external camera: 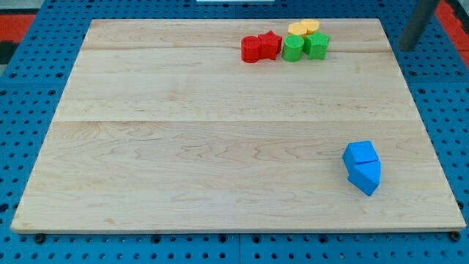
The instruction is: Slide the green circle away from the group of blocks
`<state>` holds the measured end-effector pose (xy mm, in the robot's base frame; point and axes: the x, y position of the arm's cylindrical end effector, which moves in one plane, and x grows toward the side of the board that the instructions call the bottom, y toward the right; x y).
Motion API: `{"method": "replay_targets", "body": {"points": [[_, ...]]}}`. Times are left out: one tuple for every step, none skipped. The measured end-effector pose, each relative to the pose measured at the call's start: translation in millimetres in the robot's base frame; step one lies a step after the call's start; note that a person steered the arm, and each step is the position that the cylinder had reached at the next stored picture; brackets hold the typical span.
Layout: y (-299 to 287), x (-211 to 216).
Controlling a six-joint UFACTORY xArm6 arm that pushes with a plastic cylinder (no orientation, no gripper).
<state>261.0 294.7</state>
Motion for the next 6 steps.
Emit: {"method": "replay_targets", "body": {"points": [[-53,-12],[-108,-14],[-169,-11],[-219,-9],[-248,4],[-231,19]]}}
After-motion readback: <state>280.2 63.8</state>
